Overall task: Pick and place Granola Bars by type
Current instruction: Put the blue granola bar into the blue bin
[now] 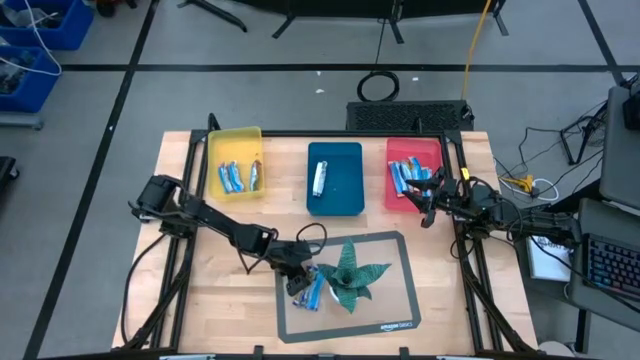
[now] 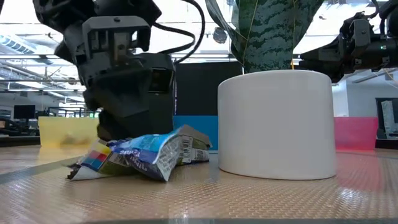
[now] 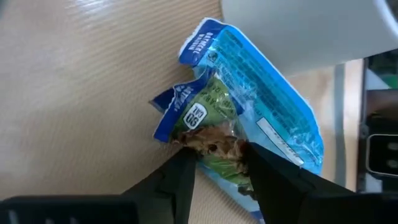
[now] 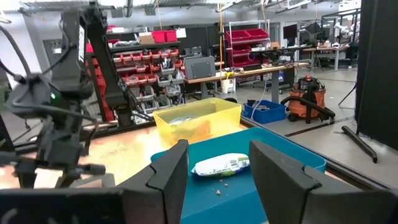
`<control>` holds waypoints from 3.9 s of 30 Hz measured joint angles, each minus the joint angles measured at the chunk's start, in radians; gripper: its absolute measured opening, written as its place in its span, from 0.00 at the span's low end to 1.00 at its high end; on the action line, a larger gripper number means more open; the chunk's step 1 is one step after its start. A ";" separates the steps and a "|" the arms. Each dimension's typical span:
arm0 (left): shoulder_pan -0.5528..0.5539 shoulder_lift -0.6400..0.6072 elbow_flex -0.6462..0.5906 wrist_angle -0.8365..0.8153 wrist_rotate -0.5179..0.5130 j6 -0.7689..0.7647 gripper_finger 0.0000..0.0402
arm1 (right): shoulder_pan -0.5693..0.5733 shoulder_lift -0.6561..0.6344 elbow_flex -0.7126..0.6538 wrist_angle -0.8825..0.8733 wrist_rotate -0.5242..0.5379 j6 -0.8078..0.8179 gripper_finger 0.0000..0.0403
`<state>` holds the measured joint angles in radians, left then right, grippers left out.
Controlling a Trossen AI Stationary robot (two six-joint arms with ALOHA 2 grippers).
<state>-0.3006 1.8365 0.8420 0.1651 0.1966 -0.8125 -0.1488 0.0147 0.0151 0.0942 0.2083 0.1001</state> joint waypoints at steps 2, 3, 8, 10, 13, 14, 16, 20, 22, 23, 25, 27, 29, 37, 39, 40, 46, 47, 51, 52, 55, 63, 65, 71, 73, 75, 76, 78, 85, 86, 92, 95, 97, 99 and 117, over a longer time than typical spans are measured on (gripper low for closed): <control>0.002 0.007 0.000 0.019 0.016 0.006 0.38 | 0.000 0.004 0.000 0.005 0.000 0.000 0.40; 0.002 0.008 0.000 0.020 0.015 0.009 0.38 | 0.000 0.006 0.000 -0.002 0.000 0.000 0.40; 0.015 -0.011 -0.001 0.010 0.022 0.060 0.31 | 0.000 0.011 0.000 -0.001 0.000 0.000 0.40; 0.015 -0.028 -0.001 0.006 0.021 0.091 0.19 | 0.000 0.011 0.000 0.000 0.000 0.000 0.40; 0.018 -0.058 0.000 -0.016 0.008 0.112 0.04 | 0.000 0.011 0.000 0.000 0.000 0.000 0.40; 0.018 -0.070 -0.001 -0.043 -0.004 0.118 0.04 | 0.000 0.011 0.000 -0.001 0.000 0.000 0.40; 0.019 -0.092 -0.002 -0.066 -0.028 0.142 0.02 | 0.000 0.011 0.000 0.000 0.000 0.000 0.40; 0.024 -0.176 -0.002 -0.148 -0.129 0.221 0.02 | 0.000 0.011 0.000 0.000 0.000 0.000 0.40; 0.036 -0.233 -0.002 -0.207 -0.188 0.286 0.01 | 0.000 0.011 0.000 0.000 0.000 0.000 0.40; 0.045 -0.263 -0.002 -0.229 -0.226 0.325 0.01 | 0.000 0.011 0.000 0.000 0.000 0.000 0.40; 0.071 -0.326 -0.002 -0.251 -0.330 0.424 0.01 | 0.000 0.011 0.000 0.000 0.000 0.000 0.40; 0.103 -0.386 -0.002 -0.250 -0.444 0.527 0.01 | 0.000 0.011 0.000 0.000 0.000 0.000 0.40; 0.150 -0.427 -0.001 -0.220 -0.515 0.627 0.01 | 0.000 0.011 0.000 0.000 0.000 0.000 0.40; 0.468 -0.404 0.001 0.070 -0.242 0.835 0.02 | 0.000 0.011 0.000 0.000 0.000 0.000 0.40; 0.558 -0.365 -0.002 0.091 -0.148 0.815 0.01 | 0.000 0.011 0.000 0.000 0.000 0.000 0.40; 0.598 -0.339 -0.002 0.128 -0.102 0.793 0.01 | 0.000 0.011 0.000 0.000 0.000 0.000 0.40; 0.727 -0.153 -0.001 0.270 0.122 0.704 0.02 | 0.000 0.013 0.000 0.000 0.000 0.000 0.40; 0.730 -0.130 -0.001 0.300 0.141 0.695 0.02 | 0.000 0.013 0.000 0.000 0.000 0.000 0.40; 0.725 -0.059 0.000 0.368 0.178 0.658 0.02 | 0.000 0.013 0.000 0.000 0.000 0.000 0.40; 0.723 -0.050 -0.001 0.368 0.177 0.645 0.05 | 0.000 0.013 0.000 0.000 0.000 0.000 0.40; 0.714 -0.043 0.000 0.385 0.177 0.626 0.16 | 0.000 0.013 0.000 0.000 0.000 0.000 0.40; 0.674 -0.066 0.000 0.420 0.177 0.638 0.46 | 0.000 0.013 0.000 0.000 0.000 0.000 0.40; 0.651 -0.099 0.000 0.363 0.216 0.699 0.50 | 0.000 0.013 0.000 0.000 0.000 0.000 0.40; 0.501 -0.230 0.000 0.101 0.164 0.885 0.53 | 0.000 0.013 0.000 0.000 0.000 0.000 0.40; 0.432 -0.262 0.000 0.028 0.124 0.870 0.52 | 0.000 0.013 0.000 0.000 0.000 0.000 0.40; 0.355 -0.268 0.002 -0.007 0.069 0.825 0.50 | 0.000 0.013 0.000 0.000 0.000 0.000 0.40; 0.317 -0.267 0.002 -0.032 0.036 0.807 0.50 | 0.000 0.013 0.000 0.000 0.000 0.000 0.40; 0.239 -0.259 0.001 -0.089 -0.022 0.774 0.48 | 0.000 0.013 0.000 0.000 0.000 0.000 0.40; 0.034 -0.165 0.000 -0.132 -0.103 0.633 0.47 | 0.000 0.013 0.000 0.000 0.000 0.000 0.40; 0.018 -0.159 0.000 -0.125 -0.119 0.613 0.47 | 0.000 0.013 0.000 -0.001 0.000 0.000 0.40; -0.037 -0.099 0.000 -0.001 -0.126 0.545 0.45 | 0.000 0.018 0.000 -0.001 0.000 0.000 0.40; -0.053 -0.079 0.000 0.030 -0.103 0.490 0.43 | 0.000 0.024 0.000 -0.001 0.000 0.000 0.40; -0.051 -0.067 0.000 0.045 -0.089 0.398 0.43 | 0.000 0.024 0.000 0.000 0.000 0.000 0.40; -0.038 -0.067 0.000 0.047 -0.068 0.250 0.42 | 0.000 0.024 0.000 -0.001 0.000 0.000 0.40; 0.019 -0.063 0.000 0.026 -0.020 -0.171 0.43 | 0.000 0.026 0.000 0.000 0.000 0.000 0.40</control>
<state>-0.2815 1.7730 0.8425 0.1909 0.1761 -0.9838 -0.1486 0.0406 0.0148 0.0940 0.2085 0.1001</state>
